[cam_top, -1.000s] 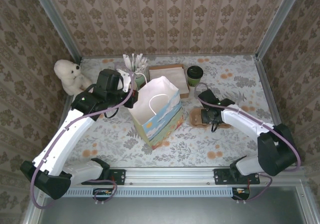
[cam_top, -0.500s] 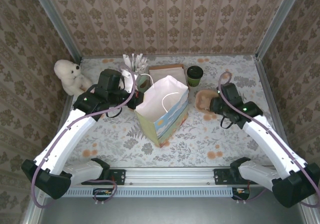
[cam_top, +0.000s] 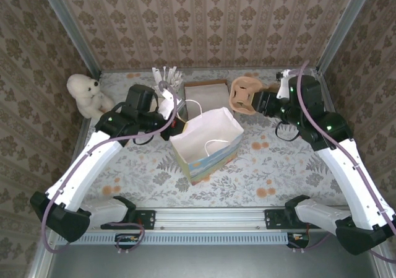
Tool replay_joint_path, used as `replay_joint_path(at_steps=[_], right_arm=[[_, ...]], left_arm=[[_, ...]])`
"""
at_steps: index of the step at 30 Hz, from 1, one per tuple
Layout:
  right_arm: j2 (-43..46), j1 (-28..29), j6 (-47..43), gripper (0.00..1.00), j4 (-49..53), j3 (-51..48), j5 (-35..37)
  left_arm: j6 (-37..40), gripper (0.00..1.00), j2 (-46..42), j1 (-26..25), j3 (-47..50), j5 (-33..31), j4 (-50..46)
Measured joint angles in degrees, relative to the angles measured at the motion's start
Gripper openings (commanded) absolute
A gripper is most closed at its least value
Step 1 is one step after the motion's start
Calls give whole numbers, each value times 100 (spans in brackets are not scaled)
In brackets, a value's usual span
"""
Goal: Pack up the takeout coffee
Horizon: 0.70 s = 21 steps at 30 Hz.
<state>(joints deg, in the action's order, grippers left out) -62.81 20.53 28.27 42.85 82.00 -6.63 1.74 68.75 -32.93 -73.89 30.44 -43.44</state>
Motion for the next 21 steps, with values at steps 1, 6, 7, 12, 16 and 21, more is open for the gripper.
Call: replay_joint_path(at_steps=[1, 6, 7, 12, 16, 21], right_arm=[[-76, 11, 0, 42, -15, 138, -227], [-387, 260, 0, 42, -94, 468, -1187], [-439, 328, 2, 42, -101, 498, -1305], [-719, 715, 31, 43, -103, 643, -1838], [-855, 1008, 33, 43, -55, 743, -2118], [-1137, 1108, -4, 43, 111, 968, -2553]], left_arm=[[90, 0, 79, 0, -52, 15, -33], [334, 0, 317, 0, -151, 157, -72], [352, 0, 337, 0, -151, 177, -68], [396, 0, 363, 2, -151, 188, 42], [396, 0, 363, 7, -151, 195, 61], [437, 0, 382, 7, -153, 260, 63]])
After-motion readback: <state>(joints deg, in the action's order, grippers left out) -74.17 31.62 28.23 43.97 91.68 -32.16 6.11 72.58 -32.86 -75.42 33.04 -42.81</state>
